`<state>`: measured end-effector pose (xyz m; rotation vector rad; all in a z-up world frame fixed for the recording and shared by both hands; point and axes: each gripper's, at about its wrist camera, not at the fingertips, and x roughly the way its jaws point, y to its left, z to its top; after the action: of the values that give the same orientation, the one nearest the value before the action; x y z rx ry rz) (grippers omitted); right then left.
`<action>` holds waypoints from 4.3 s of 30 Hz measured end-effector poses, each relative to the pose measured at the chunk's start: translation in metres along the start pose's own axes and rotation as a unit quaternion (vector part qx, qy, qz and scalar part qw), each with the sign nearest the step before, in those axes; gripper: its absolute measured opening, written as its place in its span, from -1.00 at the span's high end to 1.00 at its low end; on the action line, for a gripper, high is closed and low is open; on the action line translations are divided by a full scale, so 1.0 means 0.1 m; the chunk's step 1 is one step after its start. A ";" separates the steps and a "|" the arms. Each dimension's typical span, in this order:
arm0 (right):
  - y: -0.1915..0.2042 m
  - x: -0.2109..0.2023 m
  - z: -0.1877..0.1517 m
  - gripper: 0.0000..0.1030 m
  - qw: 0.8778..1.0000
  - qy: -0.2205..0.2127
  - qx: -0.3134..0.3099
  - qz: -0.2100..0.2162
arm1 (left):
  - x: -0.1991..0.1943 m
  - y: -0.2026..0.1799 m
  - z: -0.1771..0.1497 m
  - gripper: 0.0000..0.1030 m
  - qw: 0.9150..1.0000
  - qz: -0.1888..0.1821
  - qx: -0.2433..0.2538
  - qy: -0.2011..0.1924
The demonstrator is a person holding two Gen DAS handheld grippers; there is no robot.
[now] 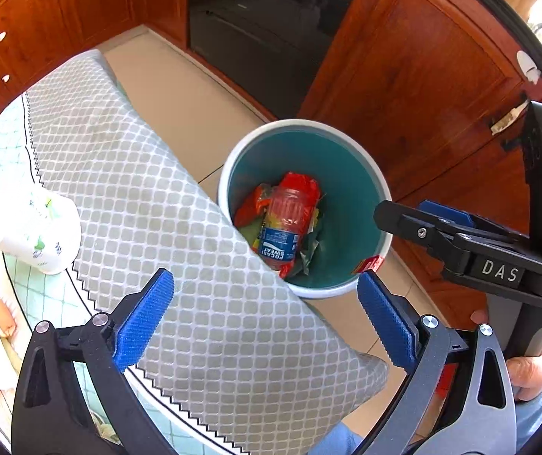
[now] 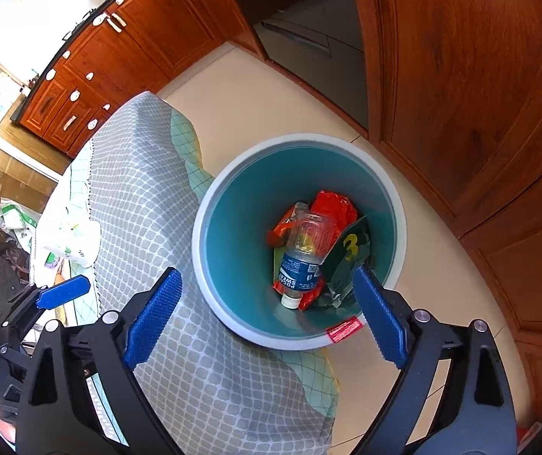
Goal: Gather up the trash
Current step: 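Open the left tool to drop the bottle while the right tool drops the packet into the bin, then move both tools back over the table toward the can and corn husk, then grasp the red Coca-Cola can with the left tool while the right tool grasps the corn husk, then carry the can and the corn husk over the teal bin with both tools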
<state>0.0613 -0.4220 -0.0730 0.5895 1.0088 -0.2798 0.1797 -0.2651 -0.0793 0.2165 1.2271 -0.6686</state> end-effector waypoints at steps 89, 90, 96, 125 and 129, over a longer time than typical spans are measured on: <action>2.71 0.65 -1.16 -0.07 0.970 0.107 -0.215 0.046 | -1.15 3.39 -1.80 -0.09 0.953 0.149 -0.258 -0.050; 2.73 0.67 -1.17 -0.09 0.969 0.108 -0.216 0.047 | -1.20 3.37 -1.82 -0.09 0.953 0.151 -0.257 -0.055; 2.77 0.86 -1.19 -0.07 0.968 0.120 -0.210 0.059 | -1.48 3.23 -2.01 -0.09 0.951 0.146 -0.263 -0.076; 0.89 -0.42 -0.40 -0.01 0.996 -0.048 -0.053 0.052 | -1.18 0.94 -0.93 -0.10 0.993 0.074 -0.044 -0.085; 0.51 -0.42 -0.30 -0.02 0.997 -0.055 -0.020 0.044 | -1.02 0.68 -0.75 -0.10 0.994 0.066 -0.021 -0.079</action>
<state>0.0433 -0.3650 -0.0317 0.5739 0.8775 -0.2111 0.1411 -0.1375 -0.0245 0.2044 1.0652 -0.5342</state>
